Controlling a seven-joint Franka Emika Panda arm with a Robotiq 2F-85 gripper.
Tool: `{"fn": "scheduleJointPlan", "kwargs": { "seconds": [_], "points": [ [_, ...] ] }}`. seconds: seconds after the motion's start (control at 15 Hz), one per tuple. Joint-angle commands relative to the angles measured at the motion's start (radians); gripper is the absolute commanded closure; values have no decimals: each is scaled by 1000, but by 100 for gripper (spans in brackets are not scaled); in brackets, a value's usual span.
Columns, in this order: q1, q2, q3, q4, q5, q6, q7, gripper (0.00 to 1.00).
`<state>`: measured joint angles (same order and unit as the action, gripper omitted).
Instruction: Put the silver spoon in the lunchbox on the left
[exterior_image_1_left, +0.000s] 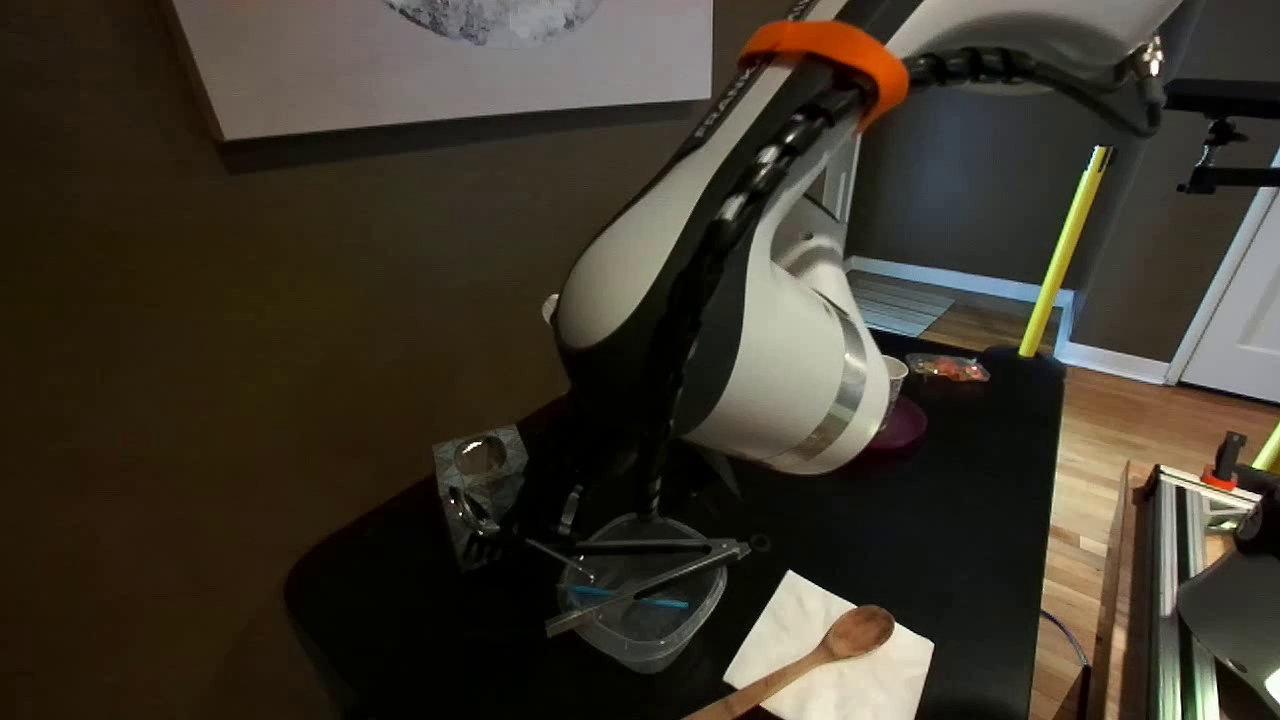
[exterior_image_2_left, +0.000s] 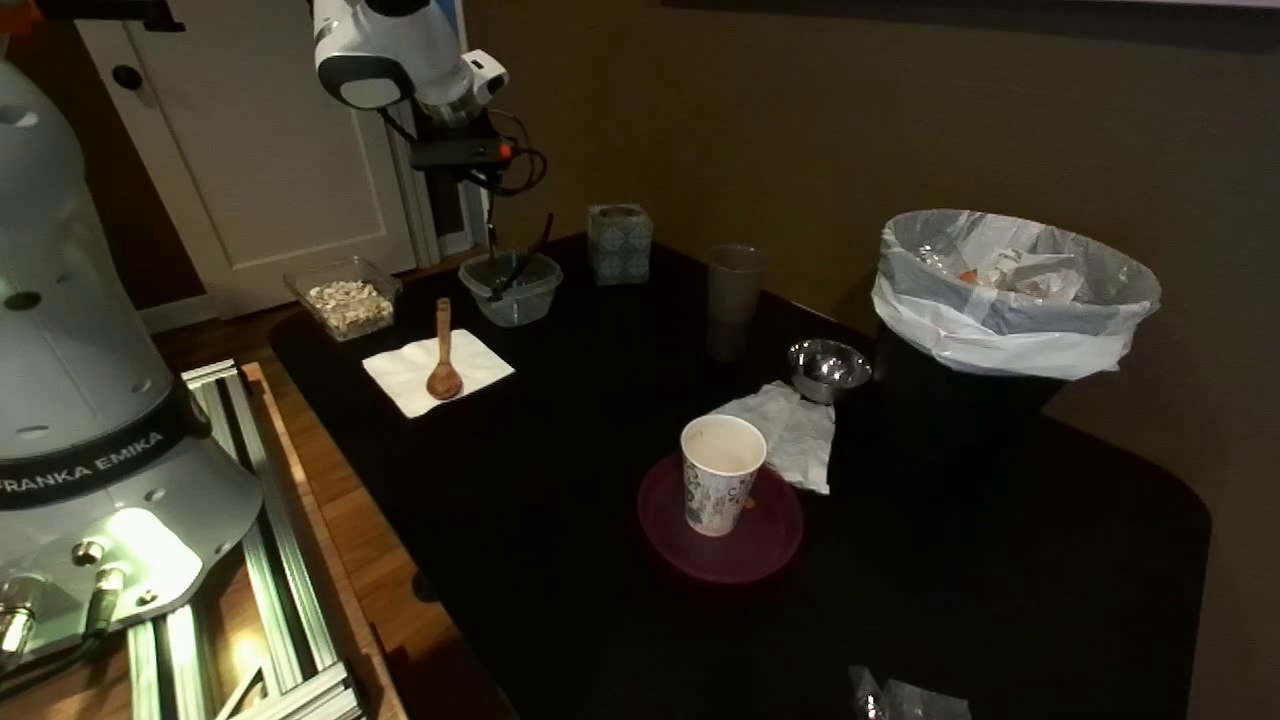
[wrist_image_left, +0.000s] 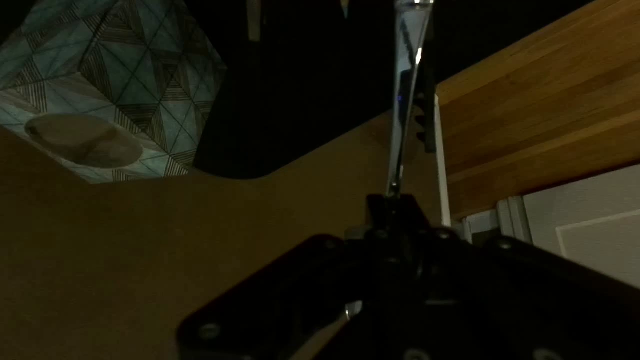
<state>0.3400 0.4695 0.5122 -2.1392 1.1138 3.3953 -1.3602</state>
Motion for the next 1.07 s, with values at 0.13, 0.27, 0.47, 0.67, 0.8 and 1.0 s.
{"fn": "scheduleJointPlan", "kwargs": {
  "seconds": [0.13, 0.27, 0.47, 0.67, 0.8, 1.0],
  "points": [
    [-108, 116, 89, 31, -54, 55, 10, 98],
    [-154, 149, 125, 37, -81, 63, 14, 98],
    [-228, 193, 178, 36, -124, 86, 23, 98],
    [-303, 221, 225, 10, -178, 96, 13, 98],
    [-362, 240, 263, -13, -212, 99, 8, 98],
    [-430, 269, 315, -45, -261, 107, -1, 98]
  ]
}}
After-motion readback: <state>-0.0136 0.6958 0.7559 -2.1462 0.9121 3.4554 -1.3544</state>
